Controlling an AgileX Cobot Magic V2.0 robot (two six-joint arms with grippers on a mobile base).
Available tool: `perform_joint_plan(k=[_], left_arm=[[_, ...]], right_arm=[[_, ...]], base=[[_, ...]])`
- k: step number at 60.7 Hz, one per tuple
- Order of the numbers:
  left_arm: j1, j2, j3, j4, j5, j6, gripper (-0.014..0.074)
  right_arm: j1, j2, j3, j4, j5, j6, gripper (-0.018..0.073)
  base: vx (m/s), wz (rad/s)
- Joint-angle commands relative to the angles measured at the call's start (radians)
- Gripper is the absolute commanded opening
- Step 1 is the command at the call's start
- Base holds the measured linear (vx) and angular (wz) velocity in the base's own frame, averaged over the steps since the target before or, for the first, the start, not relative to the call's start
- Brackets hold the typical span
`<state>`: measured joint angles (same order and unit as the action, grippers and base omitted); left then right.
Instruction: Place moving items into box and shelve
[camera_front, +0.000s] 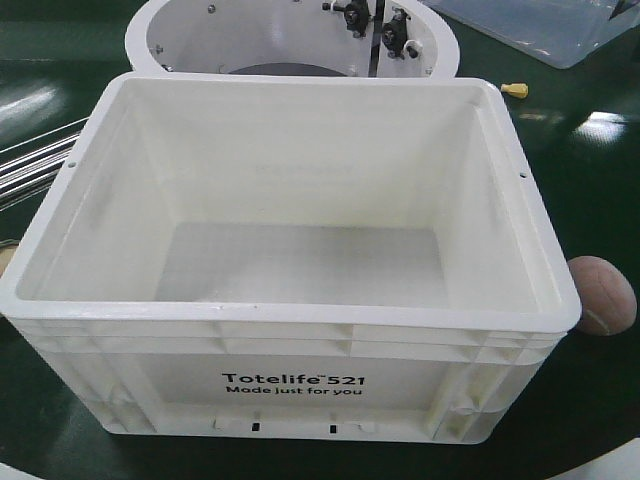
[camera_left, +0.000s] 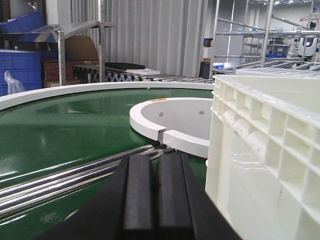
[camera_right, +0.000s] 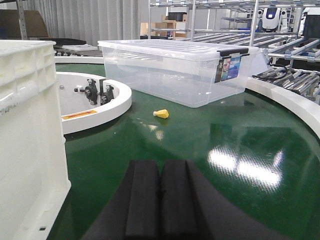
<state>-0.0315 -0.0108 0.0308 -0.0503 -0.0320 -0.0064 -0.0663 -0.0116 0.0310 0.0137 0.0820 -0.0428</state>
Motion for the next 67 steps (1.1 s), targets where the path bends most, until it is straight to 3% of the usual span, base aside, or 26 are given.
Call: perform_joint_plan(k=[1,42,56,67], left_arm=[[0.002,-0.015,0.016,-0.008,-0.085,-0.008,-0.0008],[0.002,-0.015,0.016,-0.008,-0.091,-0.008,-0.0008],[0.002,-0.015,0.007,-0.008,-0.129,-0.008,-0.0008],[0.002,-0.015,0.007,-0.008,-0.214,-0.008,-0.0008]], right_arm=[[-0.006,-0.014,0.003,-0.001,-0.087,-0.002,-0.0009],[-0.006,-0.014,0.003,-0.003,-0.082,-0.002,-0.0009],[-0.006,-0.014,0.003,-0.003,-0.151,-0.001,-0.0009],[-0.005,-0.014,0.000,-0.001,-0.312,0.023,-0.0009]], base=[[0.00,0.00],[0.00,0.00],[0.00,0.00],[0.00,0.00]])
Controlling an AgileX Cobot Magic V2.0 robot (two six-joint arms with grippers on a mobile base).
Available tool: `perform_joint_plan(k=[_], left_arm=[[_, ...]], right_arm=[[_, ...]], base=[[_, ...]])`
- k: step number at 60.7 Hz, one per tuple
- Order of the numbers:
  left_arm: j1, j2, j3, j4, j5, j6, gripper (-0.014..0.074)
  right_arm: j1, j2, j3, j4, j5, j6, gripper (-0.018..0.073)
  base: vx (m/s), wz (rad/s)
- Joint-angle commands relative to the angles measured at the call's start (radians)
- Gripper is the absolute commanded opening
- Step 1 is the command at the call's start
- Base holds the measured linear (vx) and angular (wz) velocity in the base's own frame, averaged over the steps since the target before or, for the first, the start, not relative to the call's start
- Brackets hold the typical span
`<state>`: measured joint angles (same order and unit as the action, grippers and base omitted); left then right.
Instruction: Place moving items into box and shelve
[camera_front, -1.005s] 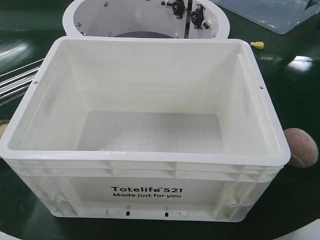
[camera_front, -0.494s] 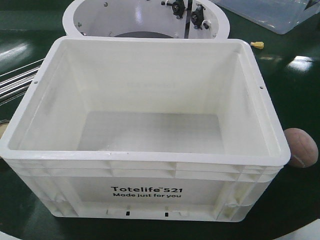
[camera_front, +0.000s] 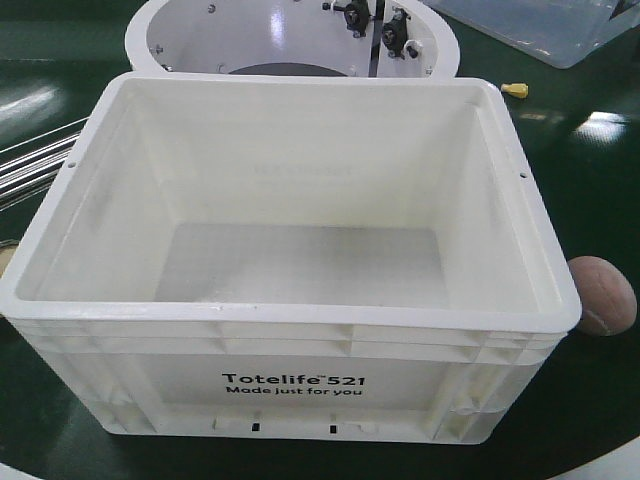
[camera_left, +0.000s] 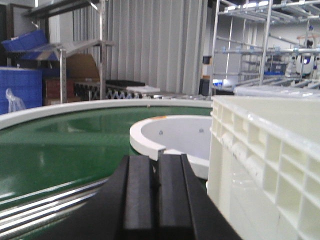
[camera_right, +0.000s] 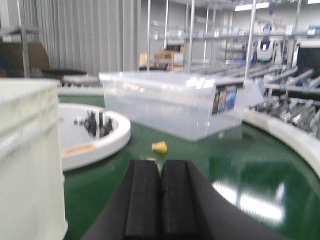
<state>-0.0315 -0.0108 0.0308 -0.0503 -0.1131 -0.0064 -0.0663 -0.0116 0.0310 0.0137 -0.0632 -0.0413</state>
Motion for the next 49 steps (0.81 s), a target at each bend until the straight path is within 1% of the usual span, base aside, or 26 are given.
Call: perform_joint_plan(k=[1,6,10,14,20,23,27,31,36,41,49], left_arm=[[0.002,-0.015,0.007,-0.008,-0.146,-0.008,-0.0008],[0.002,-0.015,-0.012,-0.008,-0.257,-0.008,-0.0008],[0.002,-0.015,-0.068,-0.008,-0.290,-0.008,-0.0008],[0.002,-0.013,-0.153,-0.008,-0.254,-0.005,-0.0008],[0.002,0.013,-0.325,-0.008,-0.136,0.024,-0.0006],[0.002,0.049,-0.421,-0.008,-0.076,0.028,-0.0006],[0.002,0.113,-0.539,-0.006,-0.045,0.028,-0.0006],[0.002,0.198,-0.643,-0.003,-0.044,0.028,-0.0006],[0.002,0.316,-0.751,0.003,-0.044,0.040,-0.0006],[0.002,0.435,-0.806,0.001,-0.049,0.061,-0.0006],[0.001,0.583,-0.831,0.000,-0.074,0.050,-0.0006]], right_arm=[[-0.005,-0.014,-0.002,0.001,-0.179,0.030,-0.0009],[-0.005,-0.014,-0.032,0.009,-0.207,0.082,-0.0009],[-0.005,-0.014,-0.098,0.003,-0.181,0.094,-0.0009],[-0.005,-0.012,-0.204,-0.014,-0.129,0.082,-0.0008],[-0.005,0.029,-0.382,-0.037,-0.031,0.080,-0.0005],[-0.005,0.078,-0.497,-0.037,0.018,0.080,-0.0005],[-0.005,0.152,-0.606,-0.040,0.038,0.079,-0.0005],[-0.006,0.251,-0.720,-0.065,0.028,0.079,-0.0005],[-0.006,0.384,-0.823,-0.096,0.006,0.079,-0.0005],[-0.006,0.512,-0.893,-0.103,-0.010,0.079,-0.0005],[-0.006,0.671,-0.924,-0.102,-0.007,0.087,-0.0005]], base=[[0.00,0.00],[0.00,0.00],[0.00,0.00],[0.00,0.00],[0.00,0.00],[0.00,0.00],[0.00,0.00],[0.00,0.00],[0.00,0.00],[0.00,0.00],[0.00,0.00]])
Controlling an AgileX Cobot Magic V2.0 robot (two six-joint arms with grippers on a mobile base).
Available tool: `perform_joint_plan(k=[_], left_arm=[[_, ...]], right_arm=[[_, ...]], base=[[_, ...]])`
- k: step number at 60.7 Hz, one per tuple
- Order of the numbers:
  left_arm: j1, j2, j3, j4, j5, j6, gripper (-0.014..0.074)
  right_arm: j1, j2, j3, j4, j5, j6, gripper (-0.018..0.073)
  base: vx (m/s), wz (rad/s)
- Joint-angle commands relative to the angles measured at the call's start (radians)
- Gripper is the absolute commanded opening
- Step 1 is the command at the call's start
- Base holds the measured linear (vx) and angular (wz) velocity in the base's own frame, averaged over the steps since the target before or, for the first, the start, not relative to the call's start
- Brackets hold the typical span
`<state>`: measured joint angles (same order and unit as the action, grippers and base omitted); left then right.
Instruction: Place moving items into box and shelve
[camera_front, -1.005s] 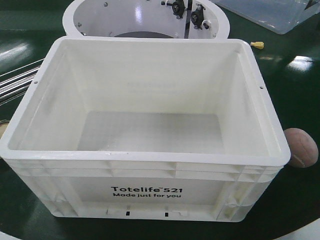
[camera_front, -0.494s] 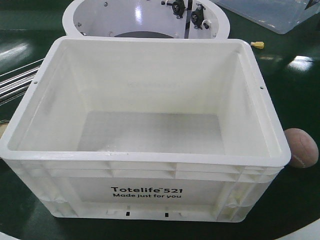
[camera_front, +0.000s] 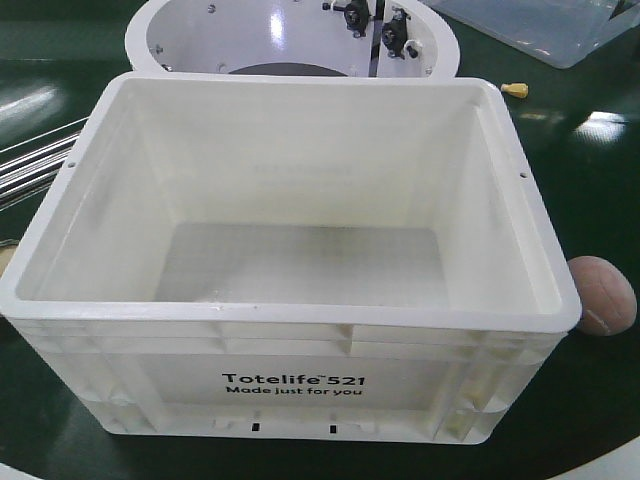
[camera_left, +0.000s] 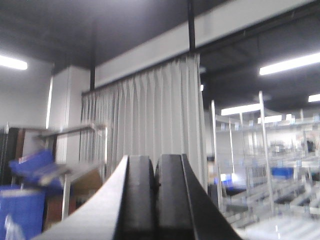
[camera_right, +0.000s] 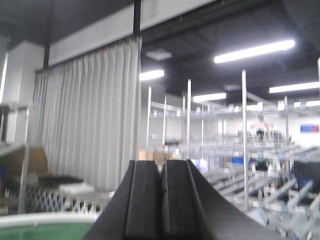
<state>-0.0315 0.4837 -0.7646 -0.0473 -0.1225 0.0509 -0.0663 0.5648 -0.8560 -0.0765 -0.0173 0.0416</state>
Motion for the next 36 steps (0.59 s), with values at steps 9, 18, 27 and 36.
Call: perform_joint_plan(k=[9,18,27,36], left_arm=[[0.001,0.202,-0.035,-0.012,-0.079,-0.015,0.0011],[0.001,0.247,-0.034,-0.012,-0.027,-0.017,0.0104],[0.001,0.248,-0.034,-0.011,0.103,-0.069,0.0290],[0.001,0.248,-0.034,-0.011,0.155,-0.069,0.0408]], right_arm=[[-0.006,0.209,-0.035,-0.008,0.041,0.004,0.0004],[-0.006,0.266,-0.035,-0.009,0.146,0.003,0.0060],[-0.006,0.293,-0.033,-0.029,0.170,-0.003,0.0207],[-0.006,0.316,-0.032,-0.035,0.177,-0.003,0.0445]], base=[[0.00,0.00],[0.00,0.00],[0.00,0.00],[0.00,0.00]])
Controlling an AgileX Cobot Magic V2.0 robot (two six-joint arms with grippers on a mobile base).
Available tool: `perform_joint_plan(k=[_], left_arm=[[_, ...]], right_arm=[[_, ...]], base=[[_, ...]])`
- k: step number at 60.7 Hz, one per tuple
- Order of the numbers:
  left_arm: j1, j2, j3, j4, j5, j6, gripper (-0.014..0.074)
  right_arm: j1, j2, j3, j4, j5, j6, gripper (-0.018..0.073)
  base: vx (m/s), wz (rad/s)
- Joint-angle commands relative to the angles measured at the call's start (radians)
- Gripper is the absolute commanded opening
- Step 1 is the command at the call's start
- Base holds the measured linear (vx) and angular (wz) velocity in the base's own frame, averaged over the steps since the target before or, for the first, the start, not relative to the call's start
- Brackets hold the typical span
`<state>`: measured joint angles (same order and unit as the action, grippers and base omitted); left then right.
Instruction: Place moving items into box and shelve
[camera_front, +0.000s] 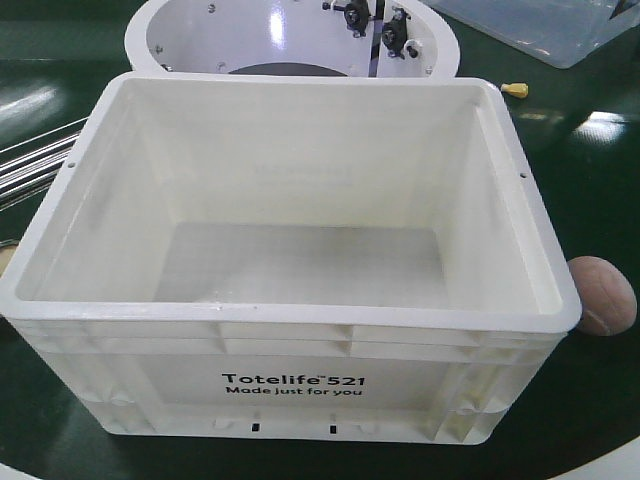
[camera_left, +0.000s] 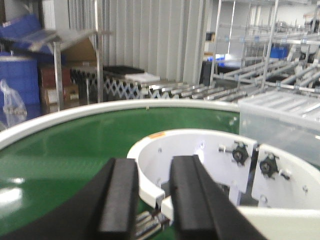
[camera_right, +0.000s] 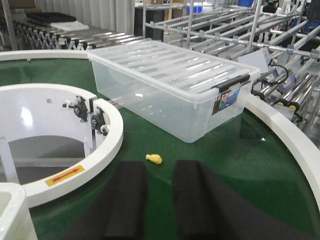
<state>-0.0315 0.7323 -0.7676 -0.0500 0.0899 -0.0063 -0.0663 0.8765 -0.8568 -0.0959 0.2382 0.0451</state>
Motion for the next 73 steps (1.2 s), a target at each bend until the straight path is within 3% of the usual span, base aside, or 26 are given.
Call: perform_joint_plan(k=[1,9,18,30,41,52,73], left_arm=[[0.001,0.000,-0.031,-0.009,-0.051,-0.012,0.0414],[0.001,-0.001,-0.037,-0.010,0.010,-0.017,0.0424],[0.001,0.011,-0.135,0.005,0.237,-0.119,0.0424],[0.001,0.141,-0.327,0.195,0.503,-0.169,0.0424],[0.001,0.312,-0.404,0.334,0.623,-0.275,0.0424],[0.001,0.470,-0.403,0.332,0.794,-0.307,0.0423],[0.001,0.700,-0.401,0.337,0.848,-0.278,0.0423]], right_arm=[[-0.006,0.005,-0.031,-0.015,-0.079,-0.007,0.0463],[-0.006,0.015,-0.031,0.000,-0.015,-0.001,0.0587],[-0.006,0.020,-0.091,-0.005,0.210,-0.010,0.0581],[-0.006,0.107,-0.259,-0.002,0.448,-0.057,0.0571],[-0.006,0.245,-0.311,0.005,0.537,-0.072,0.0571],[-0.006,0.376,-0.310,0.028,0.611,-0.045,0.0571],[-0.006,0.567,-0.283,0.023,0.705,-0.053,0.0571]], base=[[0.00,0.00],[0.00,0.00],[0.00,0.00],[0.00,0.00],[0.00,0.00],[0.00,0.00],[0.00,0.00]])
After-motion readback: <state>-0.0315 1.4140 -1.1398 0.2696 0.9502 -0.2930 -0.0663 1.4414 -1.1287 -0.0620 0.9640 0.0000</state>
